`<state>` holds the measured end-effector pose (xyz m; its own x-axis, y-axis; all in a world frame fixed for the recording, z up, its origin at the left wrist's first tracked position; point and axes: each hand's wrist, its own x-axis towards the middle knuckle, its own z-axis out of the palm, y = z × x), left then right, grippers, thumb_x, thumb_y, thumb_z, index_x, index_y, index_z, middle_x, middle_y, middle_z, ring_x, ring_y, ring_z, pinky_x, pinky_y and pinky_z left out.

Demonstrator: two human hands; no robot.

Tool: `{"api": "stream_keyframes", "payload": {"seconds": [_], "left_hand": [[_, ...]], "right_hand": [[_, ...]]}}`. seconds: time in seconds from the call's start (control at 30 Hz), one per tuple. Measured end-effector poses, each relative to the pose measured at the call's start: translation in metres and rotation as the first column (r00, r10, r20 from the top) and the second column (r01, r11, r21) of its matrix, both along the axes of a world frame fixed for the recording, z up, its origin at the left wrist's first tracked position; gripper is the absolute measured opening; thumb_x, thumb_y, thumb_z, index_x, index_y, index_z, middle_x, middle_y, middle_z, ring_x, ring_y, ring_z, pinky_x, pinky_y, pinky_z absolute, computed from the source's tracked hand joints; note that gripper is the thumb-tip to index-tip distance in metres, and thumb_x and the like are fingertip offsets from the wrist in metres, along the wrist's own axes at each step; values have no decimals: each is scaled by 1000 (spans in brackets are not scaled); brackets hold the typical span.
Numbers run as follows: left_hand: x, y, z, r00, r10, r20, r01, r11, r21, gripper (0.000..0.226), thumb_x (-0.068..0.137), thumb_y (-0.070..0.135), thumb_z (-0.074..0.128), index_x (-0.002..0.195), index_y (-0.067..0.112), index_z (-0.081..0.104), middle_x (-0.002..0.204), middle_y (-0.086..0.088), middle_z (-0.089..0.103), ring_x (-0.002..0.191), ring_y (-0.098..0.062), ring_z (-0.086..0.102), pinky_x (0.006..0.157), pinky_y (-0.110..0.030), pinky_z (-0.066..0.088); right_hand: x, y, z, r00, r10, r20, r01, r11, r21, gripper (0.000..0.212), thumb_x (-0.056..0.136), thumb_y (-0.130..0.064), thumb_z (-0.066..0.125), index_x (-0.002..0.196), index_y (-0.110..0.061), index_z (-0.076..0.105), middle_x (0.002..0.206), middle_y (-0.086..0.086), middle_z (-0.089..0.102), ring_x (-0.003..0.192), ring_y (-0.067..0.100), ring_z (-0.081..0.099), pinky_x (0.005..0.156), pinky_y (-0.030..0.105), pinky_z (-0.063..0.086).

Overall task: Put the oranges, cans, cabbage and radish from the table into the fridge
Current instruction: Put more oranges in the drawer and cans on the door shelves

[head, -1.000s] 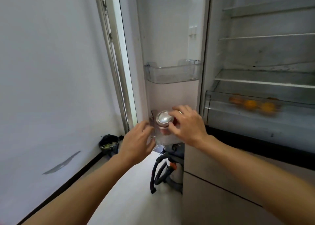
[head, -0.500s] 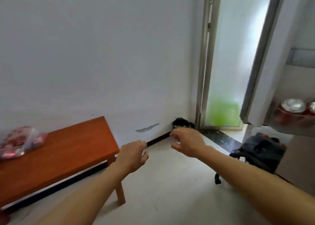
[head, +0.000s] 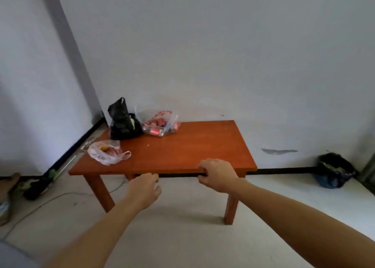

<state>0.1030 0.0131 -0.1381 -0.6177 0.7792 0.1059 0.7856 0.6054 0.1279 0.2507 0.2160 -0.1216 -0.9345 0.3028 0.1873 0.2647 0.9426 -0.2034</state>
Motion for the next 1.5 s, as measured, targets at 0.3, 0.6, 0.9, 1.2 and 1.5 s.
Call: {"api": "stream_keyframes", "payload": {"seconds": [0.3, 0.6, 0.9, 1.2, 1.5], "left_hand": [[-162, -57, -18, 967, 254, 10, -253, 965, -71, 19, 86, 32, 52, 97, 20, 61, 98, 1, 64, 92, -20, 62, 76, -34, 51], [-313, -87, -30, 903, 422, 80, -414, 905, -104, 17, 91, 33, 51, 102, 23, 59, 99, 5, 61, 90, -14, 59, 79, -29, 49], [-449, -108, -79, 894, 431, 121, -413, 898, -151, 18, 92, 35, 50, 104, 25, 60, 101, 8, 61, 89, -10, 59, 79, -26, 52], [-614, -91, -114, 992, 92, 92, -68, 970, -234, 34, 98, 28, 41, 129, 18, 52, 133, -1, 53, 120, -19, 48, 101, -33, 40], [-697, -42, -179, 938, -342, 54, 317, 786, -531, 42, 100, 18, 36, 141, 18, 35, 153, -6, 31, 144, -32, 16, 117, -54, 12]], "right_hand": [[-220, -33, -32, 979, 195, 52, -192, 980, -60, 32, 87, -40, 56, 117, -28, 59, 109, -4, 63, 97, 21, 60, 78, 32, 47], [-416, -41, -49, 937, 309, 163, -292, 949, -120, 32, 90, -34, 55, 121, -29, 58, 115, -4, 61, 100, 19, 60, 73, 28, 42], [-571, -69, -98, 918, 291, 269, -270, 956, -113, 23, 90, -35, 48, 105, -24, 63, 104, -2, 65, 92, 21, 62, 78, 37, 52], [-700, -82, -149, 911, 107, 398, -58, 989, -134, 26, 96, -31, 44, 70, -27, 45, 71, -6, 53, 60, 10, 52, 51, 26, 43], [-761, -76, -206, 798, 227, 559, -93, 962, -258, 11, 96, -15, 47, 93, -15, 57, 79, -1, 54, 63, 16, 52, 50, 25, 40]]}}
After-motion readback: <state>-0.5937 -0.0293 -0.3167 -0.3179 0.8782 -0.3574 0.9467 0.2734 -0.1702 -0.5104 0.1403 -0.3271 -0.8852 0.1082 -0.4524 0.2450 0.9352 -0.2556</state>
